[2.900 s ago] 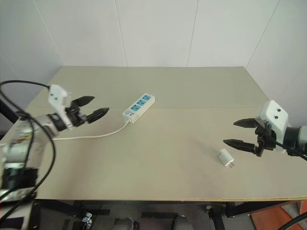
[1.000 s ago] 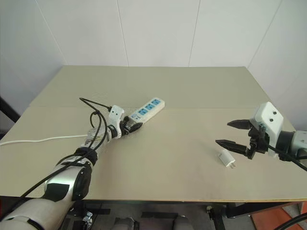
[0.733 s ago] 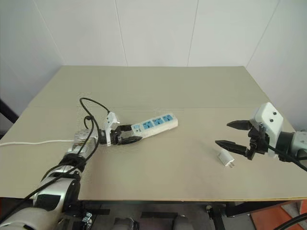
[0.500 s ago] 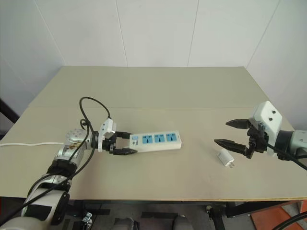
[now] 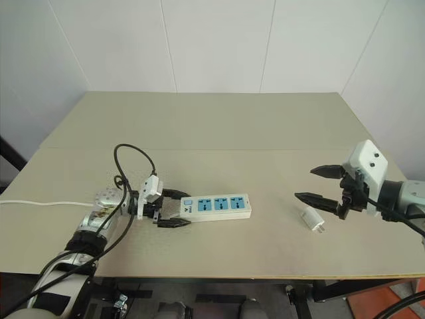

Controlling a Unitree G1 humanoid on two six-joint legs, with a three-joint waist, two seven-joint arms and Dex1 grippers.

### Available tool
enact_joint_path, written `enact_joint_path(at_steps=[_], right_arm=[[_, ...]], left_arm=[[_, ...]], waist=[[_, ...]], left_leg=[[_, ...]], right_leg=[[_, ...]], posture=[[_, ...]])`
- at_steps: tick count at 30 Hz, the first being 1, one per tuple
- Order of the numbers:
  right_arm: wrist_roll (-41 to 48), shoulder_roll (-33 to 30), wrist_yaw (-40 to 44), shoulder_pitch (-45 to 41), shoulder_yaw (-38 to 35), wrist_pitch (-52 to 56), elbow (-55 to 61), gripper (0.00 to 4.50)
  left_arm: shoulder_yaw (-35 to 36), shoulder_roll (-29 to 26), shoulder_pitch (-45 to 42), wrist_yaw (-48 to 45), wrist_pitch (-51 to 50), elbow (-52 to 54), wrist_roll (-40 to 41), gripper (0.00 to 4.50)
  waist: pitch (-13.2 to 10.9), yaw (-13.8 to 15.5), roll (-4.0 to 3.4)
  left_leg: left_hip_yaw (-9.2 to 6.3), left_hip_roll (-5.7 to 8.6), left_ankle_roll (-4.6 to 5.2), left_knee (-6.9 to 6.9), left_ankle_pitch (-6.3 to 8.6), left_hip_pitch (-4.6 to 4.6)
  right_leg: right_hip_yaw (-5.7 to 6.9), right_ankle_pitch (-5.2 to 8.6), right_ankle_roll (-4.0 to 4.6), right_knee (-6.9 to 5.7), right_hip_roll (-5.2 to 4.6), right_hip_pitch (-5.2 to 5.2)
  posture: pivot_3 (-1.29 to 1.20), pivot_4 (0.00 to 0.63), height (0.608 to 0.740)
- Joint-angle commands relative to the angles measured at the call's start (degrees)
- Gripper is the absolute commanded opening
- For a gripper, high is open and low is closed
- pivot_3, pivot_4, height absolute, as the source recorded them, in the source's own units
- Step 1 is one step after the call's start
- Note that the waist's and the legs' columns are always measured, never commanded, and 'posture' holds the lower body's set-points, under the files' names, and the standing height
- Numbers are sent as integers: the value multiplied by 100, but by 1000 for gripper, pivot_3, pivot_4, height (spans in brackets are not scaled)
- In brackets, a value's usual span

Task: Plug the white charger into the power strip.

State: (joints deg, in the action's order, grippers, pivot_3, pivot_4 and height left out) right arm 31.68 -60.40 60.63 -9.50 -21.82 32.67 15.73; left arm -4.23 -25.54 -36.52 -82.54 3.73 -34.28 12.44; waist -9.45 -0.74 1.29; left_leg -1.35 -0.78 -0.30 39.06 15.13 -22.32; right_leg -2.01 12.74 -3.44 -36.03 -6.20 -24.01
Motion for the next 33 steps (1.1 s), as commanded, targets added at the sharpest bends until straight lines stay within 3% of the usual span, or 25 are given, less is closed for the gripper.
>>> enact_joint_path(at_steps=[1, 22, 25, 27, 33], right_arm=[[52, -81, -27, -21, -251, -15, 131, 4218], [196, -111, -73, 145, -555, 203, 441, 4218], [192, -122, -66, 115, -538, 220, 436, 4218], [183, -140, -45, 73, -492, 213, 400, 4218], [30, -279, 81, -363, 67, 210, -70, 4218]], left_arm=[[175, 60, -104, 20, 67, 95, 260, 4484], [-213, 454, -492, -342, 1380, -1714, -338, 4484], [-225, 446, -464, -415, 1433, -1765, -338, 3986], [-216, 445, -463, -431, 1452, -1775, -328, 3353], [-172, 485, -521, -319, 1382, -1693, -301, 3308]], waist=[[0, 0, 0], [1, 3, -1], [2, 3, -1], [3, 2, -2], [3, -4, -2]], left_leg=[[0, 0, 0, 0, 0, 0], [0, 1, 1, 0, 0, 7], [0, 0, 1, 0, 0, 15], [0, 0, 2, 0, 1, 18], [0, 0, 2, 0, 1, 28]], right_leg=[[0, 0, 0, 0, 0, 0], [1, 0, 0, 2, 0, 9], [1, 0, 0, 3, 0, 19], [1, 0, 0, 5, 0, 23], [1, 1, -1, 7, 0, 35]], posture=[[0, 150, 740], [0, 150, 740], [0, 150, 740], [0, 150, 740], [0, 150, 740]])
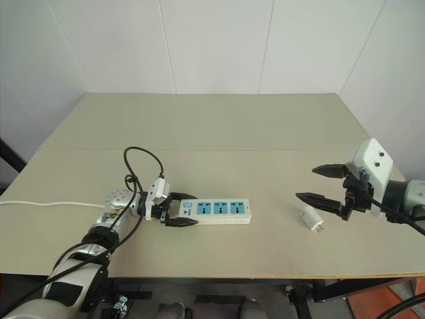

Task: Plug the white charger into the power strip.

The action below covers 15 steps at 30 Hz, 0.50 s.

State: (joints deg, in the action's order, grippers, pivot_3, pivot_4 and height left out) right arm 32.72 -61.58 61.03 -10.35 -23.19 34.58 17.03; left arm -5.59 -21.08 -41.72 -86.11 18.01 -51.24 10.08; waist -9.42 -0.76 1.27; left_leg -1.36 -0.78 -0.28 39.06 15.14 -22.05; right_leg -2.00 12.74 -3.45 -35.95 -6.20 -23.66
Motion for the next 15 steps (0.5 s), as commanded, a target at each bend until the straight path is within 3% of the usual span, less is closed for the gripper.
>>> enact_joint_path(at_steps=[1, 5, 9, 15], right_arm=[[-136, -209, 32, -414, 366, 67, -312, 4218], [-503, -410, -357, -1456, 1307, 868, -762, 4218], [-930, -402, -659, -3136, 2503, 2542, -1480, 4218], [-1610, -317, -318, -5177, 4675, 4329, -2538, 4218]], left_arm=[[-66, 38, -21, 40, -95, 31, -91, 3308], [-125, 59, -50, 71, -159, 174, -154, 3308], [-178, 154, -71, 214, -181, 255, -225, 3308], [-283, 358, -69, 346, -190, 261, -294, 3308]], waist=[[0, -1, 0], [0, -5, -1], [1, 9, -3], [4, 86, -7]], left_leg=[[0, 0, 0, 0, 0, 6], [-2, 0, 0, -1, 0, 13], [-2, -1, 0, 0, 0, -1], [-4, 1, 1, 2, 0, -51]], right_leg=[[0, 0, 0, 2, 0, 7], [3, 1, 0, 6, 0, 16], [3, 0, 0, 7, 0, 2], [5, 0, 1, 0, -1, -49]], posture=[[0, 150, 740], [0, 150, 740], [0, 150, 740], [0, 150, 740]])
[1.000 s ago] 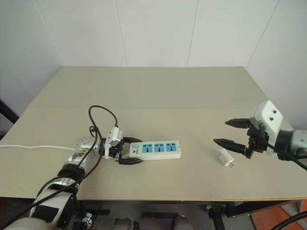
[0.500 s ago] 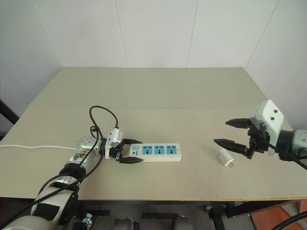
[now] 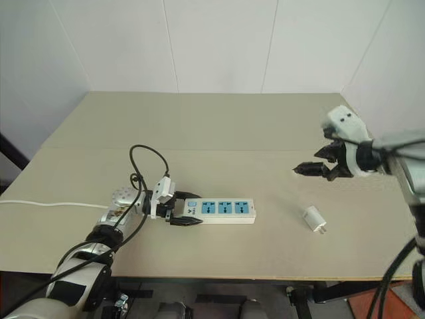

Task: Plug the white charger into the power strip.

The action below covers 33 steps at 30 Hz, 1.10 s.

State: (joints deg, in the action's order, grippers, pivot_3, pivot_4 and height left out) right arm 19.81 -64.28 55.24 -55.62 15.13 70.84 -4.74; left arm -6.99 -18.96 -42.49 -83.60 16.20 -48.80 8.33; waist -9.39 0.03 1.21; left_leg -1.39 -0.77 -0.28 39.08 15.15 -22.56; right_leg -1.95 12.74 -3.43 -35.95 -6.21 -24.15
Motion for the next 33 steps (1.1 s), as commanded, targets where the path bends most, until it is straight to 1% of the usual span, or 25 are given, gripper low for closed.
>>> enact_joint_path(at_steps=[1, 5, 8, 11, 20, 23, 33], right_arm=[[-401, -55, 381, -858, 1171, 818, -436, 4218], [-694, -83, 804, -1284, 2177, 876, -705, 4218], [-907, -79, 997, -1300, 2578, 750, -857, 4218], [-1042, -62, 1138, -1257, 2792, 664, -944, 4218], [-1100, -70, 1238, -942, 2812, 786, -817, 4218], [-1015, -99, 1255, -790, 2778, 924, -618, 4218], [-769, 50, 1006, -283, 2461, 1293, -279, 4218]], left_arm=[[-160, 176, 0, 97, -9, 10, -128, 3308], [-202, 289, -83, 157, -12, -95, -188, 3308], [-195, 381, -164, 204, 4, -219, -226, 3308], [-230, 441, -236, 169, -2, -319, -276, 3308], [-241, 483, -255, 122, -79, -336, -276, 3308], [-247, 475, -244, 112, -89, -316, -280, 3308], [-261, 445, -212, 108, -104, -278, -286, 3308]], waist=[[2, 9, -5], [2, 56, -6], [2, 68, -6], [3, 58, -8], [4, 59, -9], [5, 54, -11], [5, 57, -11]], left_leg=[[1, 1, 1, 5, 0, -4], [0, 3, 1, 10, 1, -15], [-1, 4, 1, 16, 1, -19], [-1, 4, 1, 20, 1, -22], [-2, 4, 1, 21, 1, -22], [-2, 4, 1, 21, 1, -21], [-3, 4, 1, 22, 1, -21]], right_leg=[[1, 0, 0, -1, 0, -4], [3, 0, 0, -3, -2, -11], [5, 0, -1, -3, -3, -9], [5, 0, -1, -4, -3, -13], [6, 0, -1, -8, -3, -12], [6, 0, -1, -8, -3, -12], [6, 0, -1, -7, -3, -11]], posture=[[0, 150, 740], [0, 150, 740], [0, 150, 740], [0, 150, 740], [0, 150, 740], [0, 150, 740], [0, 150, 740]])
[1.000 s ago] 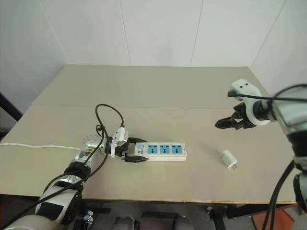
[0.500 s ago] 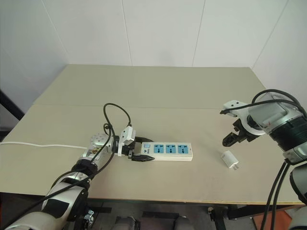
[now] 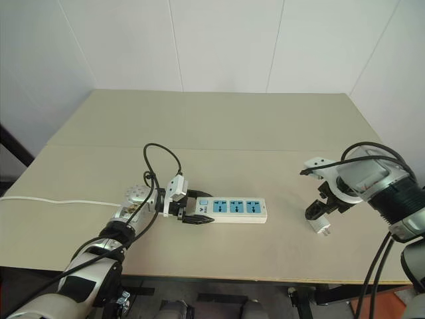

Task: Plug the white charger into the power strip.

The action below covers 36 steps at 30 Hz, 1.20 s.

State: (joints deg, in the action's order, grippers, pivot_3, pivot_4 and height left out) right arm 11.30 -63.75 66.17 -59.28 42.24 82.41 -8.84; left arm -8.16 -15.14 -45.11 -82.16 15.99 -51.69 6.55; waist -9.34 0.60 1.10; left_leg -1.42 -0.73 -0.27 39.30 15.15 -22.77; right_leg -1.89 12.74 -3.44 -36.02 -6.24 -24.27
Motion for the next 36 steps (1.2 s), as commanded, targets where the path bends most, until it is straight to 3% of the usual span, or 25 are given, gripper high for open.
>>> enact_joint_path(at_steps=[1, 11, 22, 26, 32, 36], right_arm=[[104, 36, -146, 142, -297, 152, 113, 4218], [138, 511, -654, 413, -761, 23, -349, 4218], [188, 534, -741, 497, -730, 64, -330, 4218], [214, 522, -736, 554, -688, 79, -253, 3355], [241, 488, -732, 622, -665, 122, -139, 1234], [248, 469, -730, 660, -665, 114, -55, 1110]], left_arm=[[-145, 59, 52, -34, -88, 15, -108, 3308], [-155, -11, 65, -31, -103, 39, -119, 3308], [-160, -49, 77, -7, -107, 67, -121, 3308], [-160, -54, 93, 16, -112, 89, -119, 3308], [-160, -78, 103, 29, -132, 124, -114, 3308], [-161, -101, 88, 29, -138, 121, -116, 3308]], waist=[[0, 0, 0], [0, -1, 0], [0, -8, 0], [0, -8, 0], [1, -15, 1], [1, -16, 1]], left_leg=[[0, 0, 0, 0, 0, 0], [-1, 0, 0, 1, 0, 0], [-1, 0, 0, 1, 0, 2], [-1, 0, 0, 1, 0, 1], [-2, 0, 0, 1, 0, 3], [-2, -1, 0, 1, 0, 3]], right_leg=[[0, 0, 0, 0, 0, 0], [1, 0, 0, -1, 0, 1], [1, 0, 0, -1, 0, 2], [1, 0, 0, -1, 0, 3], [1, 0, 0, -1, 0, 4], [2, 0, 0, -1, 0, 4]], posture=[[0, 150, 740], [0, 150, 740], [0, 150, 740], [0, 150, 740], [0, 150, 740], [0, 150, 740]])
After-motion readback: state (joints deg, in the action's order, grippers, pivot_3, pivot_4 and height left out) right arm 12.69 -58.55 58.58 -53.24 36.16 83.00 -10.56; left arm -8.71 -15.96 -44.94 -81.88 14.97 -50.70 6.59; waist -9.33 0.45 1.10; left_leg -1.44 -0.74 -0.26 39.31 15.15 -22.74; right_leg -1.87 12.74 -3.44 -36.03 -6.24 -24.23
